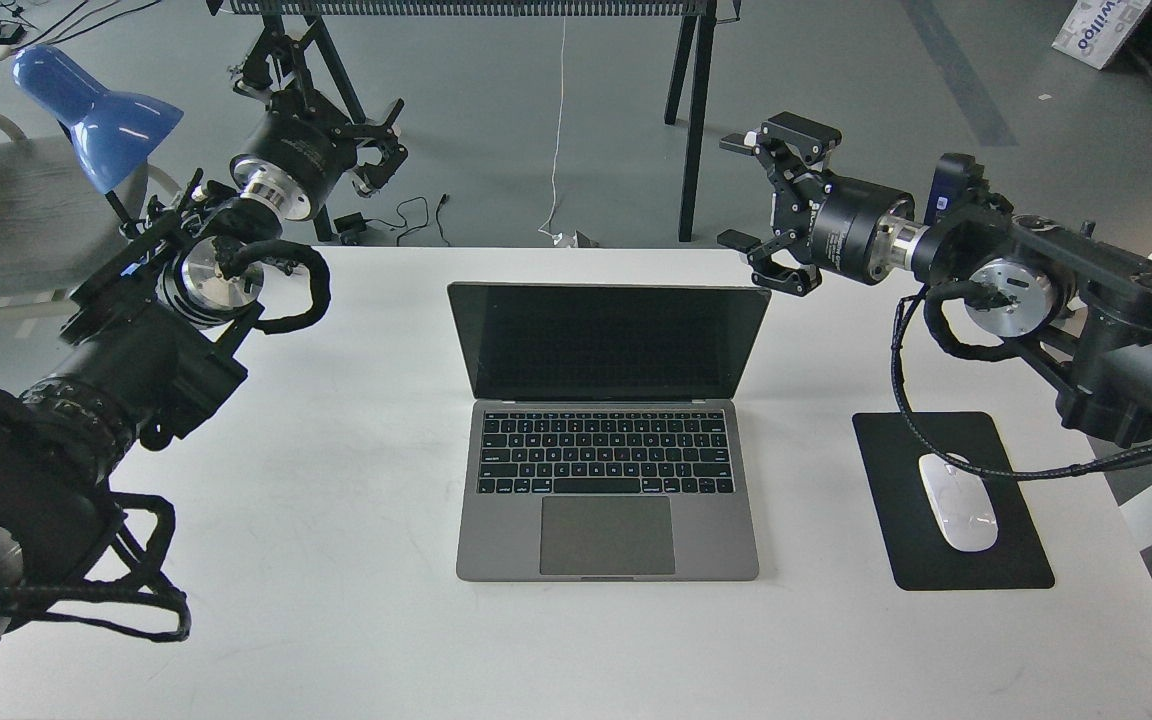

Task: Close notebook with right arm
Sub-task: 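Push the laptop screen down with the right gripper onto the keyboard, then press the closed lid flat with the right gripper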

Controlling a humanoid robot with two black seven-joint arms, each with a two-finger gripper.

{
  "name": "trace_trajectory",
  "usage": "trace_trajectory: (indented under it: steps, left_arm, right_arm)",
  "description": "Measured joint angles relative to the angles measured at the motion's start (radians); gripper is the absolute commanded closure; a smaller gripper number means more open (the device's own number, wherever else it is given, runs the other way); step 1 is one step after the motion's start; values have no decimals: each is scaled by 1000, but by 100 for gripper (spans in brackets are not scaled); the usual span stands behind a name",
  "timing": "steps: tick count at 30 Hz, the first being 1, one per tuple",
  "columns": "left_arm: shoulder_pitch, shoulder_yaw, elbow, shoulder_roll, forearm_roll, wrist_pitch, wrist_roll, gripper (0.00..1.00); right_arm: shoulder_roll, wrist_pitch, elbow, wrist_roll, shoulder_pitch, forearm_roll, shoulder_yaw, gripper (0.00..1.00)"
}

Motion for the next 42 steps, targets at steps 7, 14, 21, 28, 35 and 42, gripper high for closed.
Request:
trace_trajectory:
  steps: [7,14,21,28,35,42]
  left_arm:
    - [0,0,0,-1,0,0,0,0]
    - [0,0,0,0,0,0,0,0]
    - [0,-1,0,2,0,0,-1,0]
    - [0,-1,0,3,-1,0,-3,0]
    - [-2,-1,1,3,-1,0,-3,0]
    - [-2,-1,0,3,0,0,-2,0]
  right_arm:
    - [-12,-13,37,-5,-21,-5,-13,0]
    - [-75,-11,162,-3,-70,-16,-15,0]
    - [-92,-19,218,-2,-177,-122,-15,0]
    - [-93,-21,219,0,-231,-138,-14,0]
    - [-80,-34,216,0,-280,-243,-14,0]
    - [-75,-57,215,0,-322,-330,-16,0]
